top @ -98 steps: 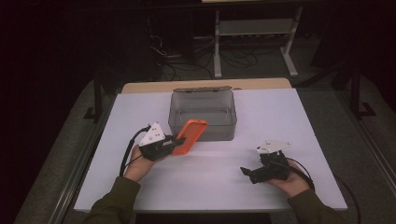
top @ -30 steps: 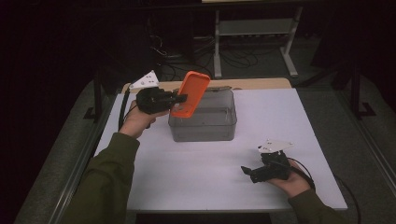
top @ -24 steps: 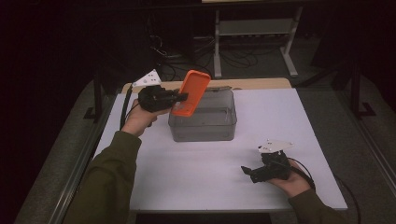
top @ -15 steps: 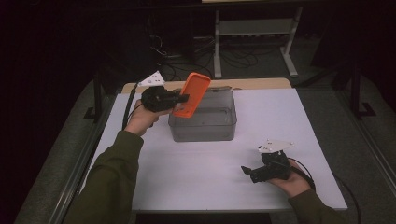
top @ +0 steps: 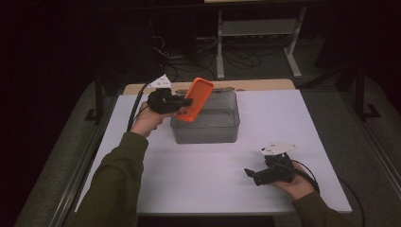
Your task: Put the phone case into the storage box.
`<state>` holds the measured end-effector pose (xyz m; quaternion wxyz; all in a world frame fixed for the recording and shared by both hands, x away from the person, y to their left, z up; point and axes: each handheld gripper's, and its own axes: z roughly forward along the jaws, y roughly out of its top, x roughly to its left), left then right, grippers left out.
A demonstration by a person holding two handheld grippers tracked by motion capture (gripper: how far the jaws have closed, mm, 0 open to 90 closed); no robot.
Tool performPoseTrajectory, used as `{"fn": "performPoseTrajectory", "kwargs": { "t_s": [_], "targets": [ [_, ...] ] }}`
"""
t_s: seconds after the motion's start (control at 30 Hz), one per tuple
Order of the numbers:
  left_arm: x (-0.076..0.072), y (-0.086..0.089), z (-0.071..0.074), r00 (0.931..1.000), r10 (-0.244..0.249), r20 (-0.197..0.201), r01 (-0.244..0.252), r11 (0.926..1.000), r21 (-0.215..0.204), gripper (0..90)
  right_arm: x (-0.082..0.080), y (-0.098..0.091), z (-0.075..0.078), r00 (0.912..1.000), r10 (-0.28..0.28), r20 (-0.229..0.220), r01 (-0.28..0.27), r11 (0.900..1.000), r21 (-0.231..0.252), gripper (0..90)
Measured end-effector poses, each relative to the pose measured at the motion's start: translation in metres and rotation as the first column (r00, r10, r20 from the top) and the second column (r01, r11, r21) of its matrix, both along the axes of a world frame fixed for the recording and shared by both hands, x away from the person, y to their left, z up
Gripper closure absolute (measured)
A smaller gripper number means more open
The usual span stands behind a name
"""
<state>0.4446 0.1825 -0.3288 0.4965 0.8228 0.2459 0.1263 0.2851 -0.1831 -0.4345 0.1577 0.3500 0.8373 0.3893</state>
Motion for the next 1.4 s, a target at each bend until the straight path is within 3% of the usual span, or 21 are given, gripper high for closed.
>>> {"fn": "performPoseTrajectory", "kwargs": {
  "t_s": [0.5,0.77,1.07,1.27,1.4],
  "targets": [
    [0.003,-0.007,-0.009,0.9988,0.007,-0.049,-0.004,0.9973,0.073,79.7,0.0,0.0,0.0,1.0,0.0,-0.001,0.0,1.0,-0.001,1.7],
    [0.007,-0.012,-0.016,0.9948,0.025,-0.098,-0.011,0.9897,0.143,79.7,0.0,0.0,0.0,1.0,0.0,-0.001,0.0,1.0,-0.001,1.7],
    [0.013,-0.02,-0.018,0.9842,0.059,-0.167,-0.021,0.9747,0.222,79.7,0.0,0.0,0.0,1.0,-0.002,-0.002,0.002,1.0,-0.001,1.7],
    [0.019,-0.028,-0.017,0.9725,0.094,-0.213,-0.031,0.9593,0.281,79.7,0.0,0.0,0.0,1.0,-0.004,-0.003,0.004,1.0,0.002,1.8],
    [0.023,-0.031,-0.018,0.9631,0.12,-0.241,-0.044,0.9535,0.298,79.7,0.0,-0.001,0.0,1.0,-0.004,-0.002,0.004,1.0,0.003,1.7]
  ]
}}
